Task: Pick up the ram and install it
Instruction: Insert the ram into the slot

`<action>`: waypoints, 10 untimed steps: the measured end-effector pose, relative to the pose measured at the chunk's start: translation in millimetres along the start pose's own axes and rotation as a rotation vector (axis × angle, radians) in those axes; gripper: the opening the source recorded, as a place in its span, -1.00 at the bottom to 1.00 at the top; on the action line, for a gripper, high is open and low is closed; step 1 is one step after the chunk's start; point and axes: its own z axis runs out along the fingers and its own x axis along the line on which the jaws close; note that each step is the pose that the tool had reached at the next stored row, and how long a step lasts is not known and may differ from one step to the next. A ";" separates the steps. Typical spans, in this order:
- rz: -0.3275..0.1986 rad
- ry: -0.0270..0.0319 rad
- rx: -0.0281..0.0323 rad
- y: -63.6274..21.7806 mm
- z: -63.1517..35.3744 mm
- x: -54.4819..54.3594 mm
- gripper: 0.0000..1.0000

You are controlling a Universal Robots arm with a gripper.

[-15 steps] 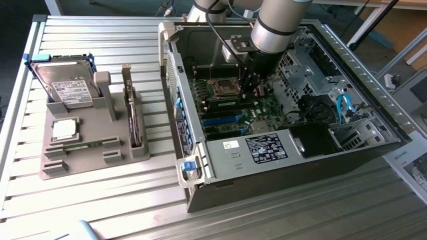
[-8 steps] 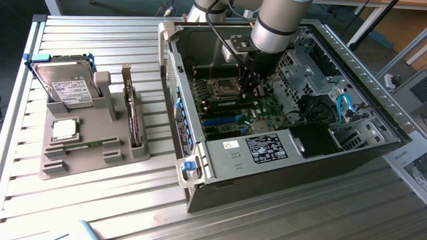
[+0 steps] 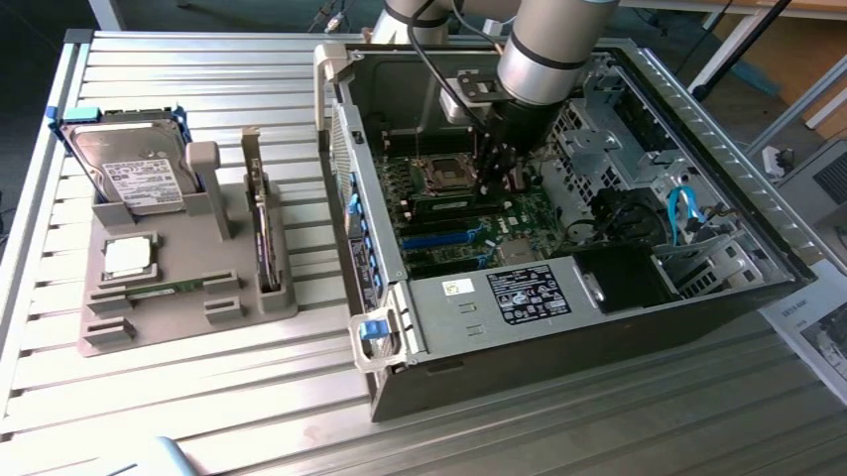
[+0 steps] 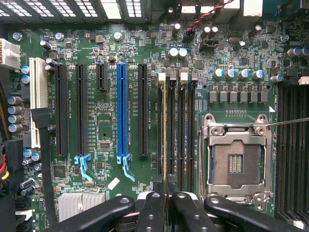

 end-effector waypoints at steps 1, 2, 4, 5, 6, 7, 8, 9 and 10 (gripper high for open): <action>0.000 0.0000 -0.0001 -0.3 0.0 0.0 -0.76; 0.000 0.0000 0.0000 -0.6 0.0 0.2 -0.76; 0.000 0.0001 -0.0001 -0.6 0.0 0.4 -0.76; 0.000 0.0000 0.0000 -0.6 0.0 0.6 -0.76; 0.000 0.0000 0.0000 -0.6 0.0 0.7 -0.76; 0.000 0.0001 -0.0001 -0.6 0.0 0.7 -0.76; 0.000 0.0000 0.0000 -0.6 0.5 0.7 -0.76; 0.000 0.0001 -0.0001 -0.6 0.5 0.7 -0.76; 0.000 0.0000 -0.0001 -0.6 0.7 0.7 -0.76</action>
